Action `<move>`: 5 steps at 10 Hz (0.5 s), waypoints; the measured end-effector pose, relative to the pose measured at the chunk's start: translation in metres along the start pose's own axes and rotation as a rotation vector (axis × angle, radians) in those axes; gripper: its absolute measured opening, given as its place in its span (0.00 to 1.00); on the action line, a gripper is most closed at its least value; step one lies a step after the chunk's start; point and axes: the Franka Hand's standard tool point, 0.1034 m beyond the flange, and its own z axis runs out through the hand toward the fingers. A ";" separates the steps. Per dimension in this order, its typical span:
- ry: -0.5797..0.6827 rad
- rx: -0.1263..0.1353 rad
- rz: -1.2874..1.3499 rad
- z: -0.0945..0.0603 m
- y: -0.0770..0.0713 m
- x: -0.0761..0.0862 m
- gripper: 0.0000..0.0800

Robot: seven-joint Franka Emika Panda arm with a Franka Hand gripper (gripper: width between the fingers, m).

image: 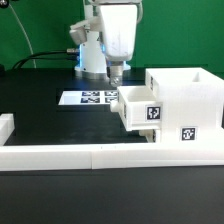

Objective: Assemble drawer

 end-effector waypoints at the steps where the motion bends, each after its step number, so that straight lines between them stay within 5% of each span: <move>1: 0.003 0.001 -0.004 0.001 0.000 0.000 0.81; 5: 0.061 0.021 -0.068 0.016 -0.002 -0.019 0.81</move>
Offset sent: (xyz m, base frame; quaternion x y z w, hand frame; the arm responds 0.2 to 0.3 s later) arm 0.0042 0.0015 -0.0217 0.0150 0.0118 -0.0437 0.9989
